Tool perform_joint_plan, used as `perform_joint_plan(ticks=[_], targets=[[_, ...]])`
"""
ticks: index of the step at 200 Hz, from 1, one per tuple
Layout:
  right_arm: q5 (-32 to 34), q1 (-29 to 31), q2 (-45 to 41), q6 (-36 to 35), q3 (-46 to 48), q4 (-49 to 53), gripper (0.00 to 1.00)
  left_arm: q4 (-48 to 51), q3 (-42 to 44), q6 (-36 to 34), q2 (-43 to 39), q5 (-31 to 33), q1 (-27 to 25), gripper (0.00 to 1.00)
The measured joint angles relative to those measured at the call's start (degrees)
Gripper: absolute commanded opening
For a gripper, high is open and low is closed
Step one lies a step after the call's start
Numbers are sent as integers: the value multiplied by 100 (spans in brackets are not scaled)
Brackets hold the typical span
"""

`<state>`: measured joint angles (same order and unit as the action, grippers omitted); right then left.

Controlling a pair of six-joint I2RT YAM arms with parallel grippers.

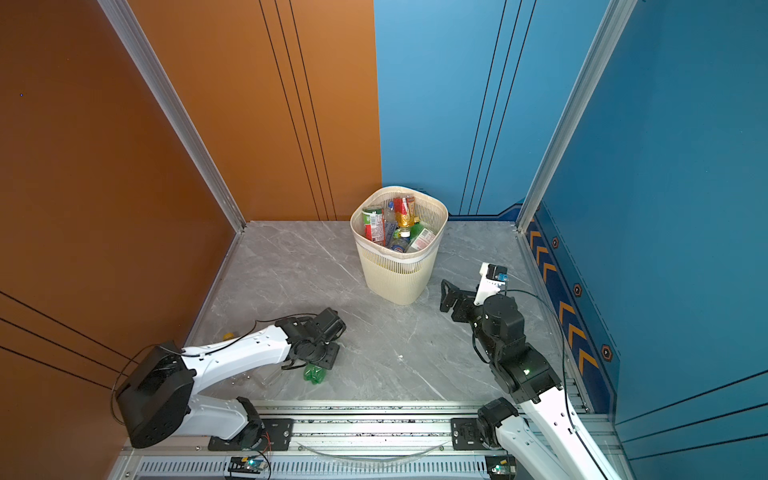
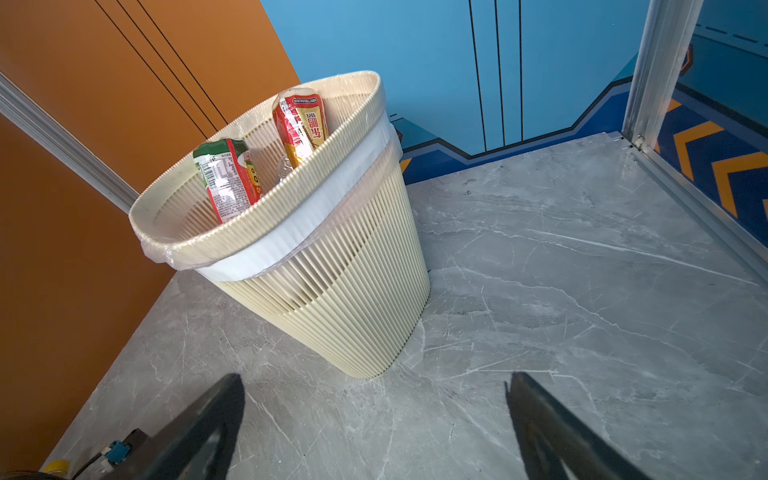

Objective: Put the plastic bottles in the bin
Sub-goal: 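Lift the Sprite bottle with the left gripper over the wastebasket and release it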

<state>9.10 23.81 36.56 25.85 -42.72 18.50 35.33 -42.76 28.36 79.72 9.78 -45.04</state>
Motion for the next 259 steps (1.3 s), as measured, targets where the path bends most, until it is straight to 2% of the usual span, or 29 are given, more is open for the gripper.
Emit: perform_joint_plan(ticks=[38,96,140,186,259], targets=[[0,0,9,0,0,0,100,-317,-13,17,-186,-105,0,50],[11,0,-9,15,0,0,100,-1401,-433,-197,-1281,-125,11,48],[13,-7,-17,15,4,7,100,-2253,-1388,-686,-1456,-229,164,48],[15,-22,-81,15,15,7,100,-2535,-3390,-1303,-551,-802,417,48],[13,-26,-339,74,120,179,100,-2398,-6238,-1543,1993,-1843,577,48]])
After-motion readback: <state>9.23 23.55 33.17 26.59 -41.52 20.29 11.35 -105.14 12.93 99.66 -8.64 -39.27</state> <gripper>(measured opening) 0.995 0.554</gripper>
